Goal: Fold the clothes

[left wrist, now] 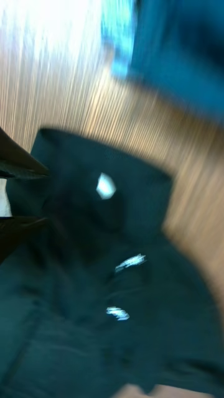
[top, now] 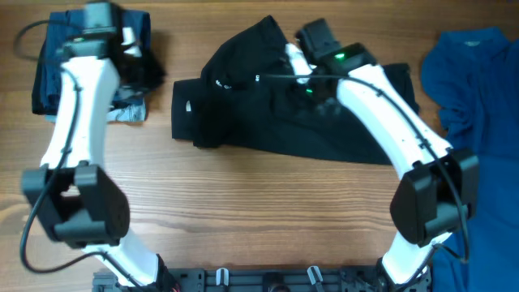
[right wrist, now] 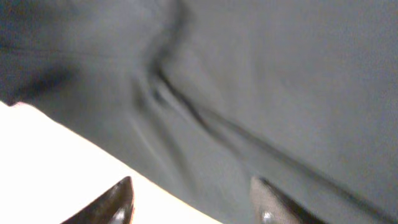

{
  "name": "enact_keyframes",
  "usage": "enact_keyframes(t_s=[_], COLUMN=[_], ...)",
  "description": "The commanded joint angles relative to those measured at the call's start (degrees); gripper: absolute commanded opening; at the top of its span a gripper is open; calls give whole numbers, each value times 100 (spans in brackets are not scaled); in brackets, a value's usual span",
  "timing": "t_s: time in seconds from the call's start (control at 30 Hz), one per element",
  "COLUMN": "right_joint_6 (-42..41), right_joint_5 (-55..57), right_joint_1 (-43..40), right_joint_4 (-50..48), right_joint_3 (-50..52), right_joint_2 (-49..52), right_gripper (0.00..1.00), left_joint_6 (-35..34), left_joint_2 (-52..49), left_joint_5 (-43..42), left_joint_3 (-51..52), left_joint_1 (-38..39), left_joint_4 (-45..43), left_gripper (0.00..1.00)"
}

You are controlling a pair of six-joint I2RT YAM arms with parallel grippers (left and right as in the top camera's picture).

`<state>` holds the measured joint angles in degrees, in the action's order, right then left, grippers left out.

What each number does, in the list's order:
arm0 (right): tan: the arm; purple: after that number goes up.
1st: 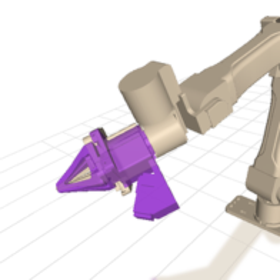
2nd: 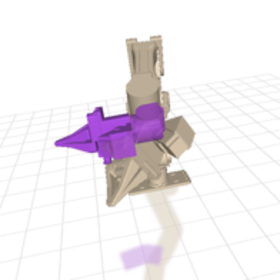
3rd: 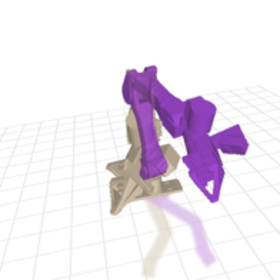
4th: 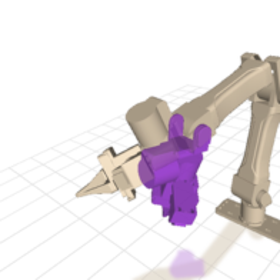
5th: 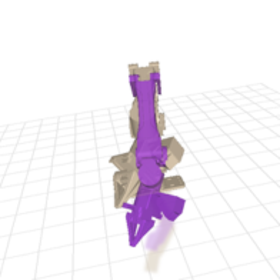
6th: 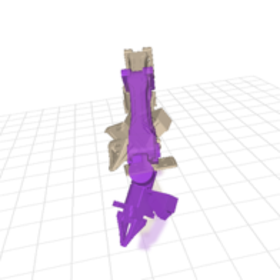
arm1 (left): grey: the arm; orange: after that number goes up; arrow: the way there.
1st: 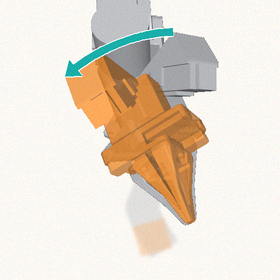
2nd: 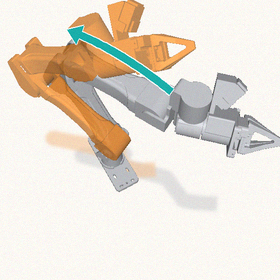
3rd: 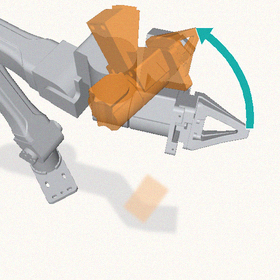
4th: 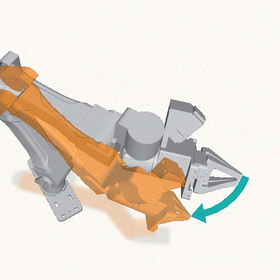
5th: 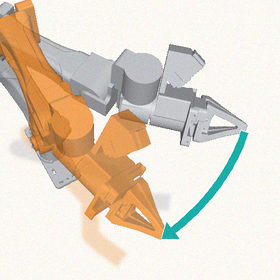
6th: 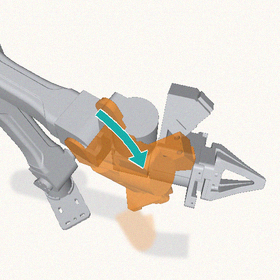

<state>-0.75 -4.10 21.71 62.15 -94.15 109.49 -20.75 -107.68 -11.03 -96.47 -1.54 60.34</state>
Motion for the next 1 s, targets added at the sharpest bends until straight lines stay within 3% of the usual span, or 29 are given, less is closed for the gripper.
enact_keyframes(t_s=[0.0, 0.07, 0.27, 0.47, 0.63, 0.97], right_joint_6=[52, 48, -634, -693, -715, -879], right_joint_5=[-90, -518, -802, -802, -778, 317], right_joint_1=[-284, -337, -330, -332, -332, -332], right_joint_4=[752, 844, -205, -1537, -2138, -3069], right_joint_3=[39, 289, 1296, 2120, 2472, 2719], right_joint_2=[-127, -127, -111, -107, -105, -105], right_gripper=[29, 20, 17, 16, 16, 16], left_joint_6=[407, 402, 363, 365, 361, 361], left_joint_2=[-297, -566, -1128, -1375, -1482, -1486], left_joint_5=[-155, -153, -157, -125, 155, 275], left_joint_3=[-9, -9, -9, -9, 166, 669], left_joint_1=[590, 951, 1329, 1440, 1440, 1440], left_joint_4=[-9, -7, 133, 321, 203, -225], left_gripper=[20, 19, 11, 10, 8, 7])
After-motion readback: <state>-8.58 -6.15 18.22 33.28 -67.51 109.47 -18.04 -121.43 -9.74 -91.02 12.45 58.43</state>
